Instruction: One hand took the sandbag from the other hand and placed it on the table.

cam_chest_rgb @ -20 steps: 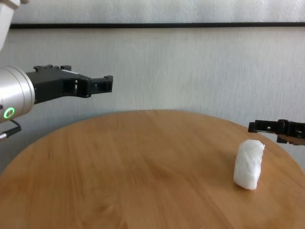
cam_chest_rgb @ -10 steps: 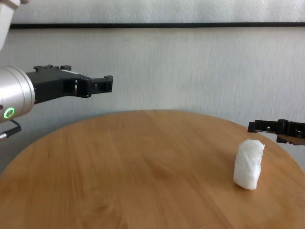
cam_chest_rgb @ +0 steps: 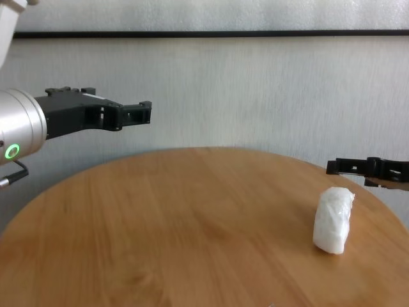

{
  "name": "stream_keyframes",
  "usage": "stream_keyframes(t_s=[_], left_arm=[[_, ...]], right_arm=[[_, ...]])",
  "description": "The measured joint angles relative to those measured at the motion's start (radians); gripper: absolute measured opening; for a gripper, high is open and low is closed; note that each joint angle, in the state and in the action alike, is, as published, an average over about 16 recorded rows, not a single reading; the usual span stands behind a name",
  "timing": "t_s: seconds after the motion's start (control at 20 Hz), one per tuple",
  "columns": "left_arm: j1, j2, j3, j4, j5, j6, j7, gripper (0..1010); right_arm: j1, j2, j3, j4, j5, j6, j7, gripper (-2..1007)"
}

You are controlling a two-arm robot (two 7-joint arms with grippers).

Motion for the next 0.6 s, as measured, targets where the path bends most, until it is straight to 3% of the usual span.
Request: stream_keyframes(t_s=[0.3,0.6], left_arm=[[0.000,0.000,0.000,0.000,0.000,0.000,0.000,1001],[0.000,0.000,0.000,0.000,0.000,0.000,0.000,1001]], right_arm=[[0.022,-0.019,-0.010,0.002,-0.041,-0.012,0.026,1001],[0.054,-0.053,-0.034,0.011,-0.095,-0.041,0.054,1001]])
